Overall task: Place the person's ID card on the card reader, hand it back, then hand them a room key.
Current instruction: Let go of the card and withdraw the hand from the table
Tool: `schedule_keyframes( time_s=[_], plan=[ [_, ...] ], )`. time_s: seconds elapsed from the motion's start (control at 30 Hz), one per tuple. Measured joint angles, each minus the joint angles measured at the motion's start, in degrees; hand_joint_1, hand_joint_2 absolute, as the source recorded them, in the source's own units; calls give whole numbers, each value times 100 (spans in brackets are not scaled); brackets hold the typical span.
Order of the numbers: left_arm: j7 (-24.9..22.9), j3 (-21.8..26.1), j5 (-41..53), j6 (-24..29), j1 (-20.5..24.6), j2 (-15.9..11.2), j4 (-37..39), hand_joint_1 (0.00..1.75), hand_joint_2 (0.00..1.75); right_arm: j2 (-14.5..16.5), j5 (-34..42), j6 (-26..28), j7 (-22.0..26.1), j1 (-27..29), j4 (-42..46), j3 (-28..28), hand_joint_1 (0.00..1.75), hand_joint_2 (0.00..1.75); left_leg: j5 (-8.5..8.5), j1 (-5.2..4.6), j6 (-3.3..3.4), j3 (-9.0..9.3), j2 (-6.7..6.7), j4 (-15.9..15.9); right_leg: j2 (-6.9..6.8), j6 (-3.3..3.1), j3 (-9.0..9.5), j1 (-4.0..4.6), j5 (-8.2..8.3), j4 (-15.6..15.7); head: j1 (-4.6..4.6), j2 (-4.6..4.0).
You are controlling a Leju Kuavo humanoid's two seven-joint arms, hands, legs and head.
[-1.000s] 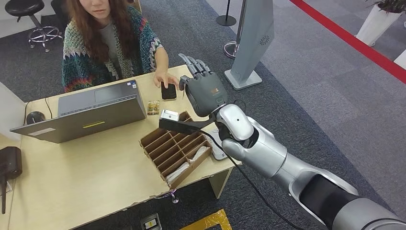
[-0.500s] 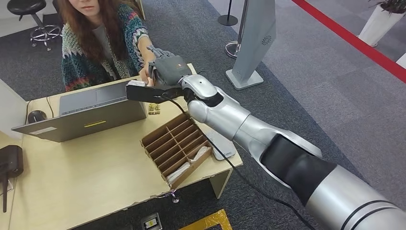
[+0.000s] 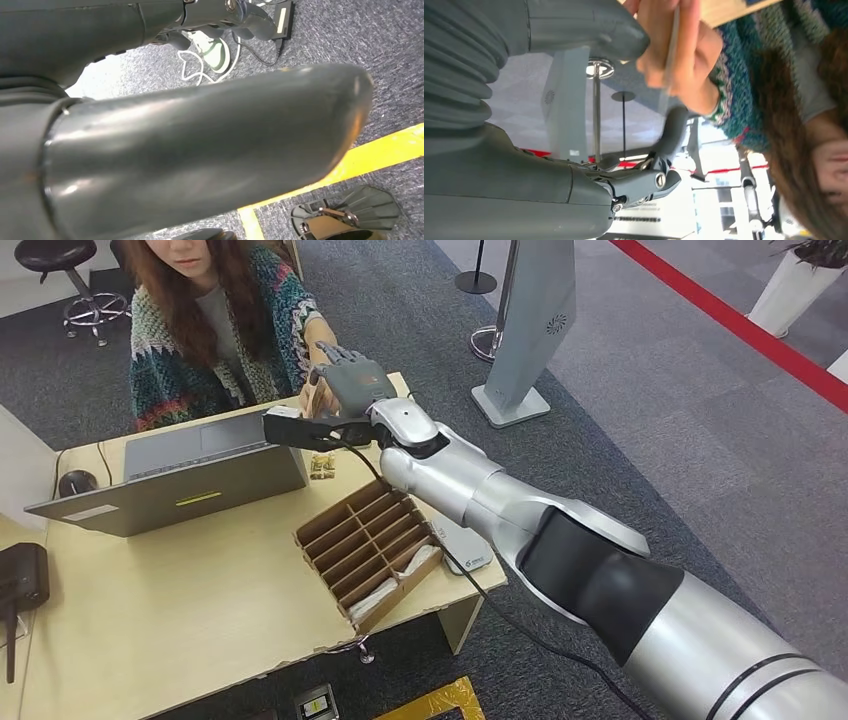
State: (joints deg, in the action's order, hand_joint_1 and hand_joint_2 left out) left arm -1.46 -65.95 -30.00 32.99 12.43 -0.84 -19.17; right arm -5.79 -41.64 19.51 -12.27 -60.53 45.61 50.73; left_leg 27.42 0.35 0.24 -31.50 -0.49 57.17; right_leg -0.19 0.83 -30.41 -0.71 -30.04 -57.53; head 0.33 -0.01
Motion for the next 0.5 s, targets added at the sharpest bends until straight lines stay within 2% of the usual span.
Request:
schedule_keyframes(
  time_s=[0.03, 0.17, 0.3, 0.4, 0.5],
  plan=[
    [0, 1, 1, 3, -7, -1, 1, 0, 0, -1, -17, 106, -34, -23, -25, 14, 0, 0, 0, 0, 0, 1, 2, 0, 3, 0, -1, 0, 0, 0, 0, 0],
    [1, 1, 6, 20, -21, -5, 3, 0, 0, -79, -168, 617, -221, -133, -71, 25, 0, 0, 0, 0, 0, 3, 8, 1, 9, -1, -3, 0, 1, 0, 0, 0],
    [20, 8, -5, 71, -63, -6, 5, 0, 0, -288, -413, 1117, -541, -197, 50, -28, 0, 0, 0, 0, 0, 5, 8, 2, 9, -1, -3, -1, 2, 2, 0, 0],
    [76, 26, -67, 159, -131, -8, 5, 0, 0, -607, -876, 1647, -927, -170, 391, -203, 0, 0, 0, -1, 0, 8, 8, 6, 9, -1, -4, -2, 2, 5, 0, -1],
    [151, 58, -186, 268, -238, -8, 5, 0, 0, -1080, -1519, 2007, -1212, 82, 1000, -665, 0, 0, 2, 0, 1, 12, 3, 9, 4, 0, 5, -1, 2, 8, 2, 0]
  ],
)
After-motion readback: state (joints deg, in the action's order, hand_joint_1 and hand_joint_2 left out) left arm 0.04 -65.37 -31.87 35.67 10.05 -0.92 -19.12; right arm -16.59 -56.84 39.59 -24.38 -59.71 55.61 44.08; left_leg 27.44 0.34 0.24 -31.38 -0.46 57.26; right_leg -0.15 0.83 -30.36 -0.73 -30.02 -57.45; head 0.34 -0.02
